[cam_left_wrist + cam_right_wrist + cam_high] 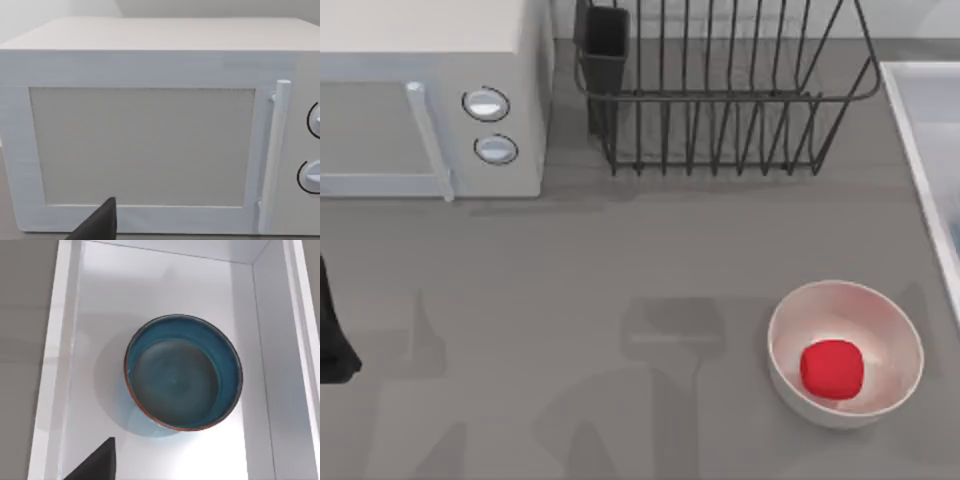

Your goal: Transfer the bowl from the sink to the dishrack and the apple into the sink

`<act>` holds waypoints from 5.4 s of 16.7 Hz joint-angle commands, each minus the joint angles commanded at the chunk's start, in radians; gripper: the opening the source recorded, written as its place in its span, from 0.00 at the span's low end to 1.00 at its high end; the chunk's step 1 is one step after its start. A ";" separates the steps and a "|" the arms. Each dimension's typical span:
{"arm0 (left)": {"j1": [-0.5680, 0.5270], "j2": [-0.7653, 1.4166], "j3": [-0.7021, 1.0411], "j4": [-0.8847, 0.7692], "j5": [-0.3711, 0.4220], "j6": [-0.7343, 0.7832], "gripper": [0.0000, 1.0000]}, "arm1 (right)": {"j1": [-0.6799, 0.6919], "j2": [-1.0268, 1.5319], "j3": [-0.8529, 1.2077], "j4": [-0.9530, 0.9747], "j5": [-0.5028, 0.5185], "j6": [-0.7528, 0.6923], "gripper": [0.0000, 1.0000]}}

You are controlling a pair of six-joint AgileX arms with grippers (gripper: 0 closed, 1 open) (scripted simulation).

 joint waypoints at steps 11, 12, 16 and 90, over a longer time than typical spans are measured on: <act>0.000 0.000 0.000 0.000 0.000 0.000 1.00 | -0.160 0.892 0.863 -0.423 0.009 -0.064 1.00; 0.000 0.000 0.000 0.000 0.000 0.000 1.00 | -0.171 0.941 0.921 -0.459 0.000 -0.064 1.00; 0.000 0.000 0.000 0.000 0.000 0.000 1.00 | -0.205 1.148 1.132 -0.601 -0.048 -0.075 1.00; 0.000 0.000 0.000 0.000 0.000 0.000 1.00 | -0.627 0.246 0.578 -1.052 -0.123 -0.526 0.00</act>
